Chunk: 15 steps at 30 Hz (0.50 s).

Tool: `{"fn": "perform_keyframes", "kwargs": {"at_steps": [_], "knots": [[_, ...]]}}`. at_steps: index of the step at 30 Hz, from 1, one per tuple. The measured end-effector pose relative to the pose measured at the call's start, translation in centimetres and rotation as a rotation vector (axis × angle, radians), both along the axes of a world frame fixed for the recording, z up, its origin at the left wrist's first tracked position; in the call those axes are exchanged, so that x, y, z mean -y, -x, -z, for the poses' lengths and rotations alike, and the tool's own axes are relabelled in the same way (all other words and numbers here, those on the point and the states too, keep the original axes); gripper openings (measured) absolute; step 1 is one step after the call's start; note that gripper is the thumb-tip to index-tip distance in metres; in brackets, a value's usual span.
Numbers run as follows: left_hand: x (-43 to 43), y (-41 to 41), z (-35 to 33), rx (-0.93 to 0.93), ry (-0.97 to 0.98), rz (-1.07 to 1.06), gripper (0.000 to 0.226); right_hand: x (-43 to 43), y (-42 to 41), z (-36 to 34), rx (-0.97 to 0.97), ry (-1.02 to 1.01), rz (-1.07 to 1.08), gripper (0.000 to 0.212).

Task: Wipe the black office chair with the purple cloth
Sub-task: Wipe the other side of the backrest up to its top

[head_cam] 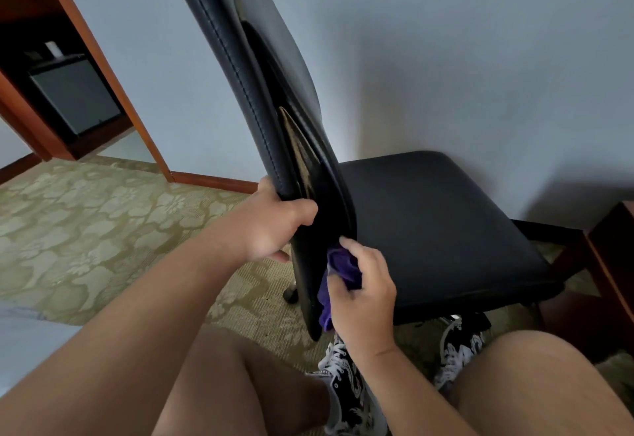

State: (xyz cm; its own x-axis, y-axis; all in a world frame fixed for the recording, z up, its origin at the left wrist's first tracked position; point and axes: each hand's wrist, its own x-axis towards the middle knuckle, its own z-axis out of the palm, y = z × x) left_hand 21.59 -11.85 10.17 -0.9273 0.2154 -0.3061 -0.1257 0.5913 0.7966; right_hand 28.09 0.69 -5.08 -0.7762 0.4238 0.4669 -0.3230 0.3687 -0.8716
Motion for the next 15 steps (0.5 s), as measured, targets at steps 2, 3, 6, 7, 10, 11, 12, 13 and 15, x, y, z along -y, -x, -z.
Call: {"fn": "perform_keyframes", "kwargs": {"at_steps": [2, 3, 6, 7, 10, 11, 12, 13, 15], "knots": [[0.1, 0.0, -0.2, -0.004, 0.001, 0.011, 0.077, 0.4, 0.5, -3.4, -0.114, 0.036, -0.007, 0.05], [0.1, -0.1, -0.3, -0.009, 0.001, 0.008, 0.079, 0.5, 0.8, -4.9, -0.162, 0.044, -0.001, 0.05], [-0.1, -0.4, -0.1, -0.034, 0.023, -0.002, 0.084, 0.5, 1.7, -7.6, -0.223, 0.059, 0.008, 0.047], [0.0, -0.5, -0.1, -0.039, 0.026, -0.009, 0.08, 0.4, 1.8, -7.7, -0.228, 0.032, 0.006, 0.045], [0.6, -0.7, -0.7, -0.023, 0.032, 0.015, 0.067, 0.2, 1.7, -6.1, -0.22, -0.079, -0.011, 0.043], [1.0, -0.7, -1.2, -0.019, 0.035, 0.031, 0.066, 0.1, 1.6, -5.6, -0.204, -0.092, -0.013, 0.043], [1.5, -0.7, -1.7, -0.025, 0.035, 0.037, 0.069, 0.1, 1.4, -5.3, -0.183, -0.093, -0.016, 0.043], [2.0, -0.7, -2.5, -0.04, 0.023, 0.034, 0.076, 0.2, 1.2, -5.3, -0.159, -0.086, -0.021, 0.044], [2.7, -0.6, -4.4, -0.088, -0.03, 0.023, 0.094, 0.2, 0.8, -5.7, -0.11, -0.051, -0.041, 0.044]]}}
